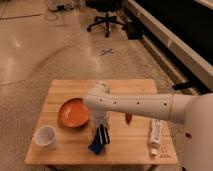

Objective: Place the eraser on the white sponge

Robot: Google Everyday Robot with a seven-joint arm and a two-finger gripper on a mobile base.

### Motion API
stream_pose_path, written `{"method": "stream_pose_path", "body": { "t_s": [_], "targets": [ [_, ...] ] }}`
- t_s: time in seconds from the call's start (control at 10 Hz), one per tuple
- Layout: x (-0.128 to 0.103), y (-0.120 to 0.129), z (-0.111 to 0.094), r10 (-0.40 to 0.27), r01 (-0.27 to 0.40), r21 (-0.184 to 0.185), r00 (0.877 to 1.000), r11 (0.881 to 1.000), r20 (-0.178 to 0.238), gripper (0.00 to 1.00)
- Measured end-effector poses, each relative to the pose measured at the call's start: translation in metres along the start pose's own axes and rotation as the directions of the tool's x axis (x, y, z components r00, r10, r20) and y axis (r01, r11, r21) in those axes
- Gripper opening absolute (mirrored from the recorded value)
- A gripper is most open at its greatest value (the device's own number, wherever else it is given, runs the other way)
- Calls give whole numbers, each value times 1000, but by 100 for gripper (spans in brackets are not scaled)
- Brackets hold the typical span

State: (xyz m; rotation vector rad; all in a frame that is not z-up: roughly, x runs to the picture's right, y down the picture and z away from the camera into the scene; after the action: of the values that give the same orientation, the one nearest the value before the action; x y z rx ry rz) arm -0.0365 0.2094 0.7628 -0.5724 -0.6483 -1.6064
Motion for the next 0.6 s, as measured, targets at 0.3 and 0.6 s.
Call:
{"method": "stream_pose_path", "body": {
  "t_s": [0.3, 0.6],
  "targets": [
    [-20, -24, 8, -54, 54, 24, 998, 998, 18, 32],
    [-32, -33, 19, -86, 85, 32, 996, 996, 34, 64]
  ]
}}
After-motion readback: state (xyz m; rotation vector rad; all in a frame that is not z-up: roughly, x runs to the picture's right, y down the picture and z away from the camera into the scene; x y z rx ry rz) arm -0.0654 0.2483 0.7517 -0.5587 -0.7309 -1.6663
